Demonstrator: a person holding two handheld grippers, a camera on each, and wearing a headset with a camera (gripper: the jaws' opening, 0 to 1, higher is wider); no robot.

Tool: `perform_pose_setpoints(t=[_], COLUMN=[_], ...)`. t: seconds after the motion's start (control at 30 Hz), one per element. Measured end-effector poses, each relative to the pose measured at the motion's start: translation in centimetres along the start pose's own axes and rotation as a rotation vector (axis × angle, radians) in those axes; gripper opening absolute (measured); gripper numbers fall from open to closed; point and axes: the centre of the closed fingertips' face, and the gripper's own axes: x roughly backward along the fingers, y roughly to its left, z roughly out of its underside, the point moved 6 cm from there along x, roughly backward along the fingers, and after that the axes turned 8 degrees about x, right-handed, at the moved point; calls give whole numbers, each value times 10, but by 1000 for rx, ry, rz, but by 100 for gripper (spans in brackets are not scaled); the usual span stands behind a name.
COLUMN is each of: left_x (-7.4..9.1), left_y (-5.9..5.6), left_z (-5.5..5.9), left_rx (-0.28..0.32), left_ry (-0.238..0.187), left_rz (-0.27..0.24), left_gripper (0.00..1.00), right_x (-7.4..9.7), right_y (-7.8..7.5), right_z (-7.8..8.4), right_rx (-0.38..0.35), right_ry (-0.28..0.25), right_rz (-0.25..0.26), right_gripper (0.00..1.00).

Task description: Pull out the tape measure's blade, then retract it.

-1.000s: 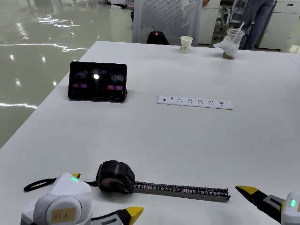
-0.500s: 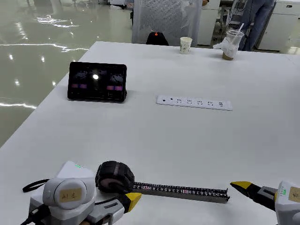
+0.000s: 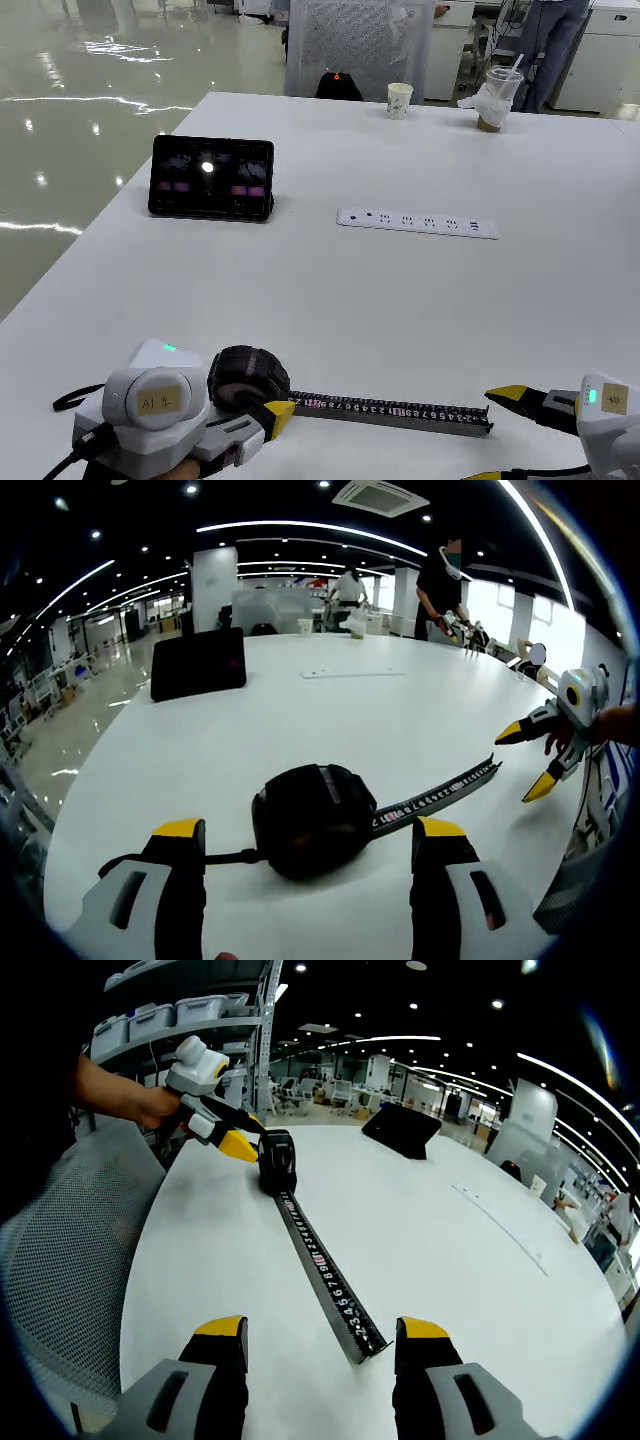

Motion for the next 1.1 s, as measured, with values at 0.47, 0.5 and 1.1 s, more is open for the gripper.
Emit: perform_pose_setpoints(t=[0.47, 0.5, 1.1], left_x=[-7, -7, -18], left_y=[1, 0, -4], left_z=[1, 1, -7], left_rx=[40, 43, 87], left_ry=[23, 24, 53], left_rz=[-2, -2, -39], left_gripper=[70, 69, 61], right_x=[-9, -9, -18], right_y=[-13, -14, -28], right_z=[6, 7, 14], right_rx=[60, 62, 138], right_ry=[46, 48, 99], right_rz=[-62, -66, -124], right_gripper=[43, 43, 26])
